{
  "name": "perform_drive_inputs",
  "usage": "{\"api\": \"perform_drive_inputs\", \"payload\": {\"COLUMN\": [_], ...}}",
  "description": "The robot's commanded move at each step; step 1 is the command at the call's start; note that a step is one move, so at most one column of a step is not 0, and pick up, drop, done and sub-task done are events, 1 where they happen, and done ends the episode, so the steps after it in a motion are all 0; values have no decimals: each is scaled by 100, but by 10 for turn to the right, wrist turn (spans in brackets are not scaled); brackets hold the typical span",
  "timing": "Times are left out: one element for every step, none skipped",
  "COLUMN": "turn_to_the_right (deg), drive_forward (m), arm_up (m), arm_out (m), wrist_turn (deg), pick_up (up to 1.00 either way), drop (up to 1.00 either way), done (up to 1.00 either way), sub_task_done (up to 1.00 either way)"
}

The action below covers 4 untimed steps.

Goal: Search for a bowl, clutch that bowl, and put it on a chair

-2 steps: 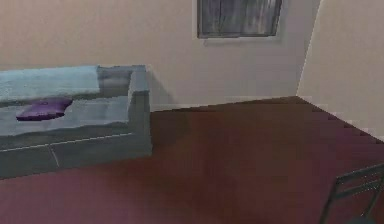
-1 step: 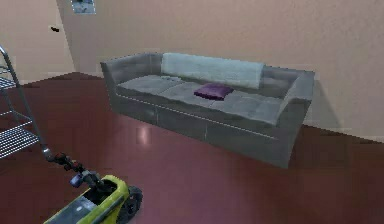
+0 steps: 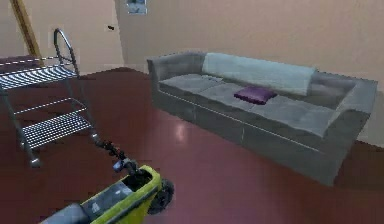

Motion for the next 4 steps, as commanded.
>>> {"api": "perform_drive_inputs", "payload": {"turn_to_the_right": [0, -450, -450, -450], "drive_forward": [20, 0, 0, 0], "arm_up": [0, 0, 0, 0], "arm_out": [0, 0, 0, 0], "wrist_turn": [0, 0, 0, 0], "pick_up": [0, 0, 0, 0], "drop": [0, 0, 0, 0], "done": [0, 0, 0, 0], "sub_task_done": [0, 0, 0, 0]}}
